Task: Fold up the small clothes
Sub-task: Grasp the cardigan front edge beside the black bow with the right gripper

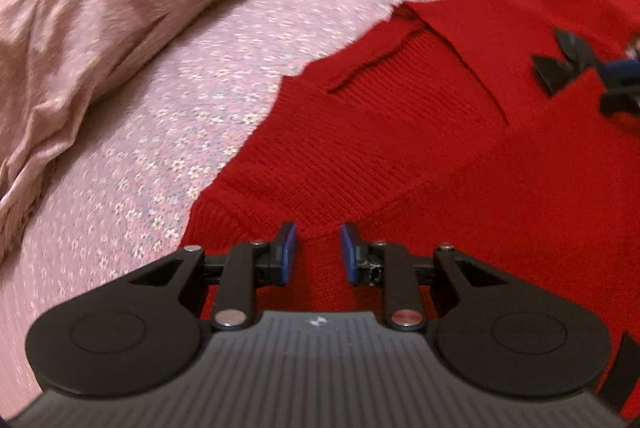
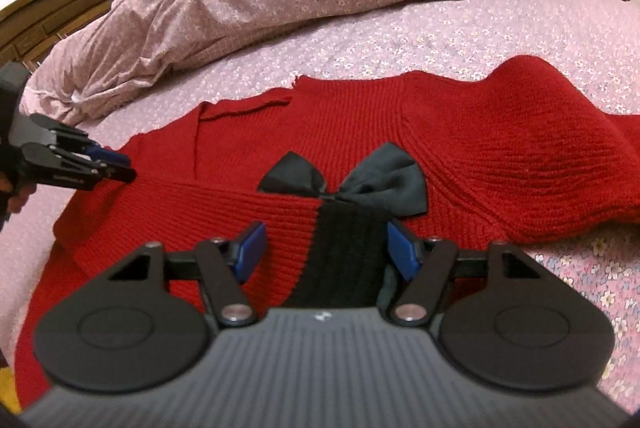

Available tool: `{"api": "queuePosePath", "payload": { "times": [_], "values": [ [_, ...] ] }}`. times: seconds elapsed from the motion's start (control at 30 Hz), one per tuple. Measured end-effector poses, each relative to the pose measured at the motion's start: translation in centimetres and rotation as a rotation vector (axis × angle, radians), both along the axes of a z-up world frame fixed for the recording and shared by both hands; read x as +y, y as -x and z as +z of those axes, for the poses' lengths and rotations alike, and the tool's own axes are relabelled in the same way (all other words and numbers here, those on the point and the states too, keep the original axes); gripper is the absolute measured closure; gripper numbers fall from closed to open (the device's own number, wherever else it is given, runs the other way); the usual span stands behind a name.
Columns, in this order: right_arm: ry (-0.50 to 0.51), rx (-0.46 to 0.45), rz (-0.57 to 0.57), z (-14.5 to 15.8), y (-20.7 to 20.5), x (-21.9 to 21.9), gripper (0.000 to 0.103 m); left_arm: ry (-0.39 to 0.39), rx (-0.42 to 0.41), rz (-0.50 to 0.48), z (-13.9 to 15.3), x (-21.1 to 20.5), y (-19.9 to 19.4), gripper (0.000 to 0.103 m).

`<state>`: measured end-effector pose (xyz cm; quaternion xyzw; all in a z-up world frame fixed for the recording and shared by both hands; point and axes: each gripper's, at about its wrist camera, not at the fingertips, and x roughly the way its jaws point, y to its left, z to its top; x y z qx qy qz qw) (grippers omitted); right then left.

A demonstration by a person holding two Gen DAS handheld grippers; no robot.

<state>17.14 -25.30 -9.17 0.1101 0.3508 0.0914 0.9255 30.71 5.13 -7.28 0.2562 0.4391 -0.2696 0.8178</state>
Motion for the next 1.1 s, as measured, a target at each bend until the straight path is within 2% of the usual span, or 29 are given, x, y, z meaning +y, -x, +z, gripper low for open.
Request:
{"api": "queuePosePath", "payload": {
  "times": [0.07,0.17,0.27,0.47,0.7,0.8,0.87,0.97,1.1],
  "values": [
    [-0.014,-0.004,-0.01,0.0,0.0,-0.2,0.035,-0.01,0.02,-0.037,0.0,0.1,-0.2,0.074],
    [-0.037,-0.007,-0.019,-0.1,-0.1,-0.4,0.035,0.011,0.097,-0.068,0.2,0.6,-0.7,0.073],
    [-0.05,-0.002,-0.03,-0.2,-0.3,-0.5,0.035,0.012,0.122,-0.078,0.1,0.7,-0.9,0.07],
    [0.024,0.002,-0.047,-0.6,-0.4,0.9,0.034,-0.06,0.101,-0.129,-0.5,-0.6,-0.7,0.067],
    [0.039,-0.02,-0.056,-0.1,0.4,1.4,0.036,-0.041,0.107,-0.157,-0.3,-0.2,-1.3,0.064],
    [0.065,-0.032,-0.061,-0.2,0.8,1.5,0.044,-0.044,0.084,-0.182,-0.2,-0.2,-1.2,0.061],
    [0.045,-0.038,-0.066,-0.2,0.8,1.3,0.045,-0.046,0.075,-0.182,-0.3,-0.1,-1.2,0.056],
    [0.032,-0.049,-0.066,-0.1,0.8,1.2,0.05,-0.053,0.071,-0.183,-0.5,-0.3,-1.2,0.053],
    [0.015,-0.07,-0.071,0.4,0.8,1.2,0.071,-0.04,0.114,-0.174,-0.6,-0.4,-1.8,0.056]
  ]
}}
